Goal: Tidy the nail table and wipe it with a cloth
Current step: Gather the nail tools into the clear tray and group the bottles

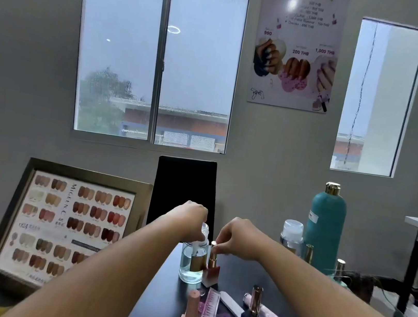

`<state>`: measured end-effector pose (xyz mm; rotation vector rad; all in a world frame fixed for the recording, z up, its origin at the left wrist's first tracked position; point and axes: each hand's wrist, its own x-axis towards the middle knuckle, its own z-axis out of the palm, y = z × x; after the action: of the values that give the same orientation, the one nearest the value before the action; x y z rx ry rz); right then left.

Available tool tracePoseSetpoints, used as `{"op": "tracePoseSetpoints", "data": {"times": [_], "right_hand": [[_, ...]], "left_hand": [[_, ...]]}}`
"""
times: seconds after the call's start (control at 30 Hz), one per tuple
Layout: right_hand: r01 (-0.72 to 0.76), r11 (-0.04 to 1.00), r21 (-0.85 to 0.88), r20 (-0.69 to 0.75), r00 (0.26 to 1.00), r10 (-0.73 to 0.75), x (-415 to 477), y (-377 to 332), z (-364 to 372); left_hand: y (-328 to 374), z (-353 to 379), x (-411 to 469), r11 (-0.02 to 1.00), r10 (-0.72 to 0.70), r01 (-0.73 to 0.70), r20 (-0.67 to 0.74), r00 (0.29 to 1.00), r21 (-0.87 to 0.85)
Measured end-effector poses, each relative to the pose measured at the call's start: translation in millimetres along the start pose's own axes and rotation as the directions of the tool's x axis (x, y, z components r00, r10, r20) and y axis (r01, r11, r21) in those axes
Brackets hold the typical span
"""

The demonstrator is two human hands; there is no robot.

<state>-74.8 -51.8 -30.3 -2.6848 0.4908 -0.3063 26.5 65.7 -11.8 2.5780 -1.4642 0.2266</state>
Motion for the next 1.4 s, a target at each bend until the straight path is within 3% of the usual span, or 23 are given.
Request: {"op": "tracePoseSetpoints", "data": {"times": [0.4, 0.67, 0.93, 1.4], "right_hand": [[-0.085, 0.995, 0.050, -0.081, 0.993, 0.089, -1.9, 21.4, -21.3], [-0.153, 0.987, -0.058, -0.208, 0.968, 0.138, -17.3, 75.2, -68.3], [-0.192, 0.971, -0.146, -0.148, 0.974, 0.171, -19.4, 117.0, -69.7], [-0.249, 0.923, -0.292, -0.148, 0.966, 0.214, -21.4, 115.1, -68.3]], "left_hand": [[15.5, 5.9, 16.1, 0.995, -0.008, 0.003, -0.047, 0.999, -0.096], [63.0, 13.9, 64.4, 0.980, 0.069, -0.086, -0.102, 0.992, -0.177], [104.1, 42.4, 107.0, 0.974, 0.123, -0.132, -0.055, 0.991, -0.184], [103.0, 47.8, 116.1, 0.968, 0.197, -0.197, -0.015, 0.980, -0.158]]}}
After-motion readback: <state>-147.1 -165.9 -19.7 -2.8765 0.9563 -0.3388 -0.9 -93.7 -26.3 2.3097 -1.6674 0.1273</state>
